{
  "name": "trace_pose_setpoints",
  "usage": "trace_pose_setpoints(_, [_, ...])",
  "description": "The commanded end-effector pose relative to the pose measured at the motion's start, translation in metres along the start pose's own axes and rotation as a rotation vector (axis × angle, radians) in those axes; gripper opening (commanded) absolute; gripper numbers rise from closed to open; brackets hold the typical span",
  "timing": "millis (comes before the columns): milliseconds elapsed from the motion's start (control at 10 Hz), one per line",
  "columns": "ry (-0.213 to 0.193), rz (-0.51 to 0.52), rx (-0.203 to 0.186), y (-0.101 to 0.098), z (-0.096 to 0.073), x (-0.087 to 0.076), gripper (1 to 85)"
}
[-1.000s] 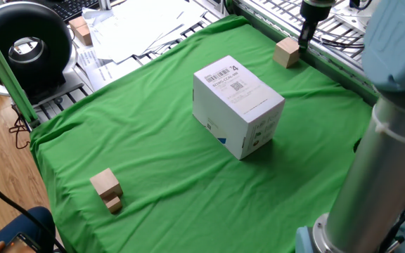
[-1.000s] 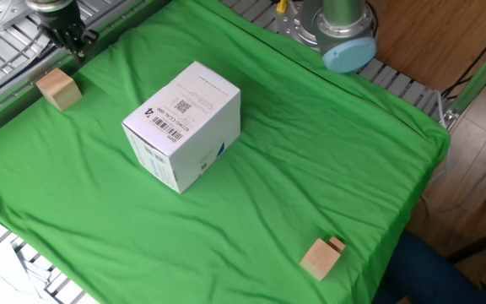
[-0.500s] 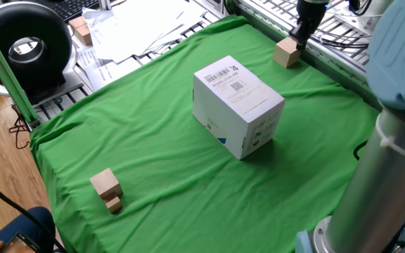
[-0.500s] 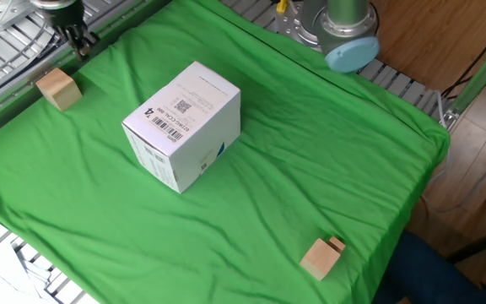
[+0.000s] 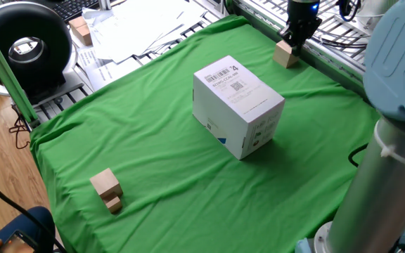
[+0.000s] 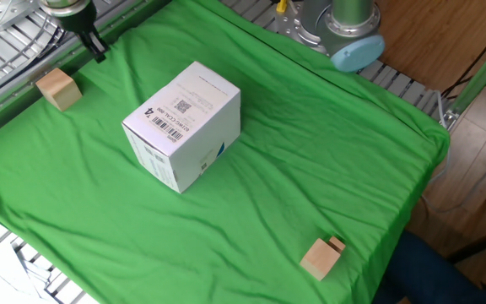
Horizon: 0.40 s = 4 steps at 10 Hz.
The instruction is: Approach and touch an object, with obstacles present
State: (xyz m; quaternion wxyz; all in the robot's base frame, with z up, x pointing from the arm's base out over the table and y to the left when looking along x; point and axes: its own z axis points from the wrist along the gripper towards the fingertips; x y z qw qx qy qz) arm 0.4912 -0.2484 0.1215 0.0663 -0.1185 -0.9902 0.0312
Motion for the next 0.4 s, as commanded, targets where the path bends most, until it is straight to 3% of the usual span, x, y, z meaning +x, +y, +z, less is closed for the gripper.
trace_pose_setpoints(0, [0.037,0.01,-0.019,0.0152,-0.0042,0.008,2.3])
trace_pose_setpoints(300, [0.044,-0.013,-0.01,0.0112,-0.004,0.0088,2.3])
